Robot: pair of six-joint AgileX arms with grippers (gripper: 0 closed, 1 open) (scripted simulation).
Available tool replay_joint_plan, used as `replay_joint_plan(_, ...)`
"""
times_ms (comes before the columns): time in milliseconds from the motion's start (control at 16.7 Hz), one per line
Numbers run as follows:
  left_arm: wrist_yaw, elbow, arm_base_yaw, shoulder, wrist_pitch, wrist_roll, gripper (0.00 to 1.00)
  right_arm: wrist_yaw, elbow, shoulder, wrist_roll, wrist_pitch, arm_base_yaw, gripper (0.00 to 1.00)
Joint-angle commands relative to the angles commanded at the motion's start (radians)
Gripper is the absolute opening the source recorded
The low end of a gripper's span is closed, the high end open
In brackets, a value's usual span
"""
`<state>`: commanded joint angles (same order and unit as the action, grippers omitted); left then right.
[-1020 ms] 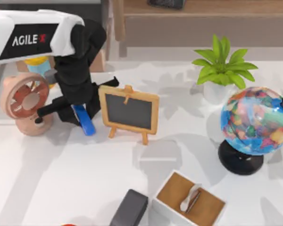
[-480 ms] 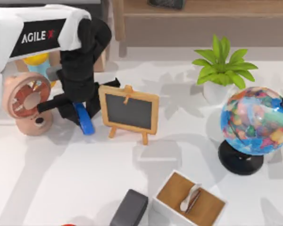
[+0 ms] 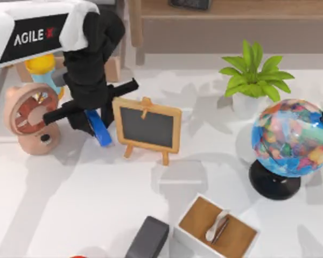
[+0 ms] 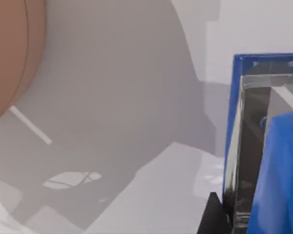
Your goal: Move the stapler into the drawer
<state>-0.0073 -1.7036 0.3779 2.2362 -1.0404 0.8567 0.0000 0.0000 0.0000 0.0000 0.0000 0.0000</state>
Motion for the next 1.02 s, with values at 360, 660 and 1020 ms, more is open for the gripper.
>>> replay_joint_plan(360, -0.004, 0.033, -0.005, -0.04, 0.009, -0.011, 0.0, 0.0, 0.0, 0.0, 0.0, 0.0, 0.0, 1.0)
replay_joint_plan(660, -0.027, -0.013, 0.011, -0.011, -0.008, -0.072, 0.0, 0.0, 0.0, 0.0, 0.0, 0.0, 0.0, 1.0)
replay_joint_plan(1020, -0.096, -0.208, 0.035, 0.065, -0.117, -0.423, 0.0, 0.0, 0.0, 0.0, 0.0, 0.0, 0.0, 1.0)
